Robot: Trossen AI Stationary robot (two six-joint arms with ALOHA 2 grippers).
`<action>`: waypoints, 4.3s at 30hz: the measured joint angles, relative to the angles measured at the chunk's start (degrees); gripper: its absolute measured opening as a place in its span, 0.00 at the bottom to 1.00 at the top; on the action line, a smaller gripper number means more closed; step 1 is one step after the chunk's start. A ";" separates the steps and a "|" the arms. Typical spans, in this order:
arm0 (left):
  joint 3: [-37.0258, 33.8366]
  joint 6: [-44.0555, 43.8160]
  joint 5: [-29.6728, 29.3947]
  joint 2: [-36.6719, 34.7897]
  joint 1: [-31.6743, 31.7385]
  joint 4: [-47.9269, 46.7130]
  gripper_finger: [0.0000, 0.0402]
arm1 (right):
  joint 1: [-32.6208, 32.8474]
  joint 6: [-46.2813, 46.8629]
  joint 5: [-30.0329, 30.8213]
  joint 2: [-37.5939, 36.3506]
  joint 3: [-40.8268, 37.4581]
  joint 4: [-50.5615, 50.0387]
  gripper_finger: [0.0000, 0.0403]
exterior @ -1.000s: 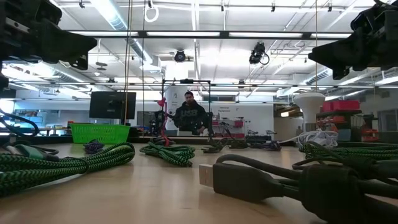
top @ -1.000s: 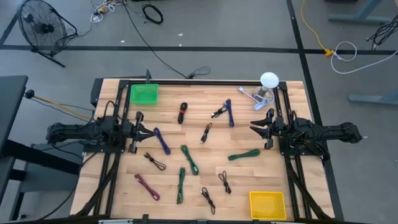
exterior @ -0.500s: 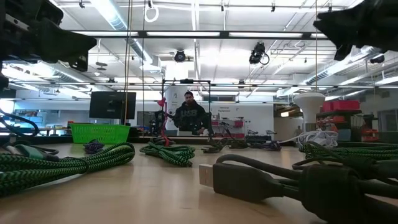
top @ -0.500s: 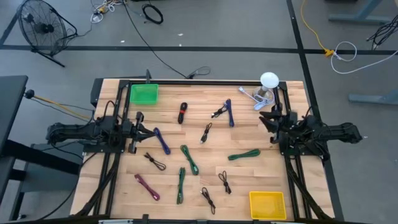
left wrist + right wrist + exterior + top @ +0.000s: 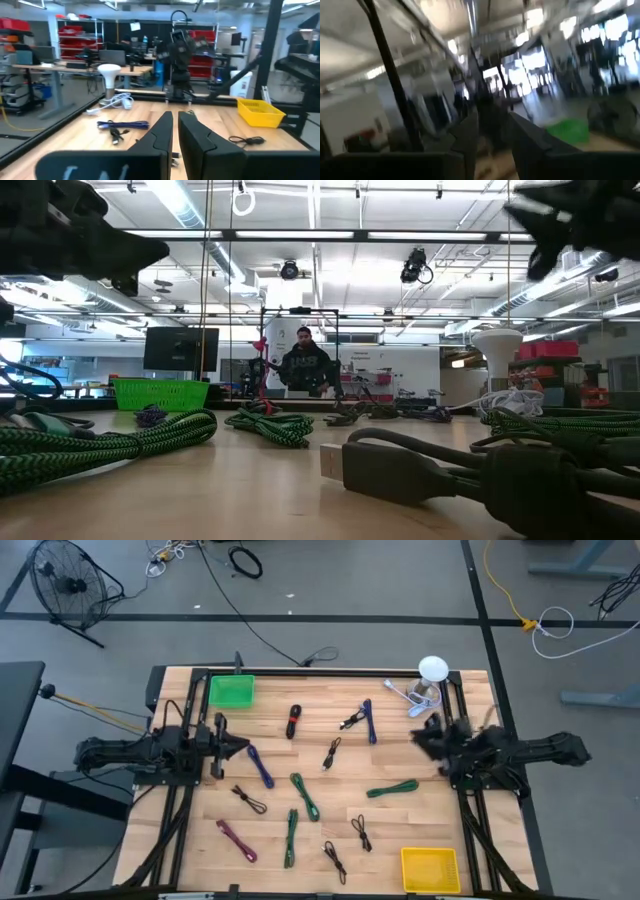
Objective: Pick & Place USB Port
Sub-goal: Put the green charger cable into the yellow bin
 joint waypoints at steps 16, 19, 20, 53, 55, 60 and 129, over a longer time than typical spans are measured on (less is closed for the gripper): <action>0.00 -3.46 -0.20 0.00 0.00 -0.24 0.08 | 11.89 8.15 -3.28 30.72 9.42 -13.57 0.24; 0.01 -3.48 -0.21 0.00 0.00 -0.24 0.08 | 13.36 6.93 -2.15 35.94 14.13 -18.29 0.21; 0.00 -3.48 -0.22 0.00 0.00 -0.25 0.08 | 13.71 7.76 -2.16 37.53 15.59 -18.75 0.20; 0.02 -3.50 -0.20 0.00 -0.02 -1.31 0.08 | 14.26 15.21 0.47 67.33 32.04 -47.03 0.53; 0.00 -3.50 -0.18 0.00 0.00 -1.42 0.08 | 13.62 14.54 0.84 67.69 32.04 -47.17 0.53; -0.01 -3.35 -0.21 0.00 0.00 -1.64 0.08 | 12.96 13.98 -0.49 68.24 32.04 -47.19 0.53; 0.00 -3.04 -0.20 -0.02 0.00 1.73 0.08 | 5.82 -4.31 12.64 68.88 51.95 -48.42 0.03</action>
